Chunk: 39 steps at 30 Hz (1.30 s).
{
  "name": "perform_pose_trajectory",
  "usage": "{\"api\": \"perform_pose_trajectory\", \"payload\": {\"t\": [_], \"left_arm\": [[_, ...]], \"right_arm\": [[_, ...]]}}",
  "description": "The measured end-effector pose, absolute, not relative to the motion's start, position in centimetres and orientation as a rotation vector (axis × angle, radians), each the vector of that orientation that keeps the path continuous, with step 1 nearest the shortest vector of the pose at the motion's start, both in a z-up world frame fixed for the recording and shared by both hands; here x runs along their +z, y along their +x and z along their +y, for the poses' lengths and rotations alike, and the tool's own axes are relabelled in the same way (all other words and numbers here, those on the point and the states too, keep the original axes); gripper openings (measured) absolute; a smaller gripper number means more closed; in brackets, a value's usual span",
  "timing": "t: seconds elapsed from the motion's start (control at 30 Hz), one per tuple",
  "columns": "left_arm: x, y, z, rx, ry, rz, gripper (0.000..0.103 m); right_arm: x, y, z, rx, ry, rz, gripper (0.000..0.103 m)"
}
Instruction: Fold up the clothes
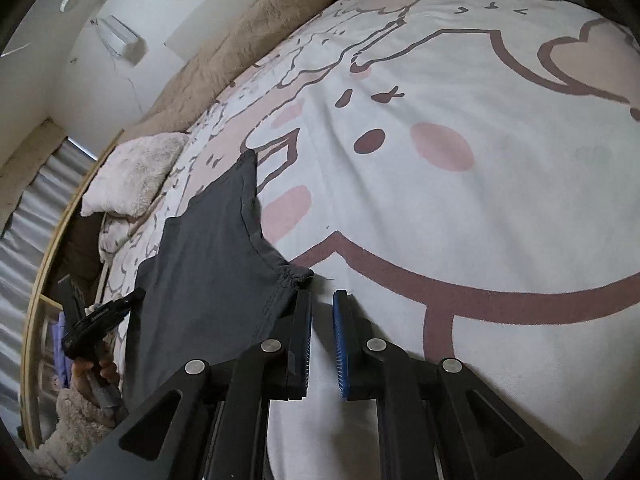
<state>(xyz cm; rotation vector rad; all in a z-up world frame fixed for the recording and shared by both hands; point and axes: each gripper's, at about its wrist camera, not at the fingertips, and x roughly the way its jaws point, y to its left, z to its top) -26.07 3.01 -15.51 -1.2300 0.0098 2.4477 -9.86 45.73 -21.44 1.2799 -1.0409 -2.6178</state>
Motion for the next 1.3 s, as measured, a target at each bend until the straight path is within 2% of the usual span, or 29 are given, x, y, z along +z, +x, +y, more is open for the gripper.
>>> {"api": "perform_pose_trajectory", "payload": {"t": [0.17, 0.2, 0.23, 0.27, 0.3, 0.33, 0.5, 0.6, 0.67, 0.7, 0.73, 0.83, 1.0, 1.03, 1.07, 1.1, 1.3], "left_arm": [[-13.6, -19.4, 10.9, 2.294, -0.929, 0.533, 0.008], [-13.4, -17.8, 12.2, 2.259, -0.869, 0.6, 0.014], [-13.3, -16.1, 13.4, 2.221, -0.809, 0.666, 0.029], [-13.1, -14.8, 14.4, 2.187, -0.763, 0.707, 0.039], [-12.8, -13.9, 14.9, 2.16, -0.734, 0.715, 0.057], [-12.5, -13.1, 15.2, 2.137, -0.715, 0.722, 0.063], [-11.7, -13.6, 15.5, 2.135, -0.784, 0.72, 0.063], [-12.0, -16.8, 14.4, 2.173, -0.935, 0.619, 0.063], [-12.7, -19.2, 13.9, 2.165, -1.044, 0.547, 0.051], [-13.1, -20.3, 13.8, 2.153, -1.094, 0.518, 0.039], [-13.6, -21.3, 13.6, 2.141, -1.143, 0.489, 0.035], [-14.8, -23.0, 14.1, 2.058, -1.238, 0.461, 0.035], [-16.3, -22.5, 15.5, 1.973, -1.287, 0.526, 0.035], [-16.1, -22.5, 15.3, 1.984, -1.283, 0.514, 0.02], [-15.8, -22.5, 15.0, 1.995, -1.279, 0.502, 0.011], [-15.5, -22.5, 14.8, 2.006, -1.275, 0.49, 0.007], [-12.3, -24.2, 10.3, 2.227, -1.217, 0.439, 0.007]], "right_arm": [[-22.0, -9.2, 46.2, -2.601, 1.191, -1.094, 0.011], [-22.1, -9.2, 46.4, -2.591, 1.179, -1.112, 0.011], [-22.2, -9.1, 46.5, -2.584, 1.168, -1.125, 0.011], [-22.2, -9.0, 46.6, -2.577, 1.159, -1.136, 0.011], [-22.3, -9.0, 46.7, -2.571, 1.15, -1.146, 0.011], [-22.3, -8.8, 46.9, -2.565, 1.139, -1.155, 0.011], [-22.6, -8.5, 47.2, -2.533, 1.094, -1.203, 0.011], [-22.8, -8.3, 47.5, -2.512, 1.067, -1.232, 0.011], [-22.8, -8.3, 47.6, -2.504, 1.054, -1.244, 0.011], [-22.8, -8.2, 47.6, -2.501, 1.05, -1.247, 0.011], [-22.9, -8.2, 47.7, -2.498, 1.046, -1.251, 0.011], [-22.9, -8.2, 47.8, -2.494, 1.041, -1.254, 0.011], [-23.0, -8.2, 47.8, -2.487, 1.036, -1.262, 0.011], [-23.0, -8.2, 47.8, -2.486, 1.035, -1.263, 0.011], [-23.1, -8.2, 47.8, -2.485, 1.034, -1.264, 0.011], [-23.1, -8.2, 47.8, -2.485, 1.033, -1.265, 0.011], [-23.1, -8.4, 47.7, -2.483, 1.031, -1.269, 0.011]]}}
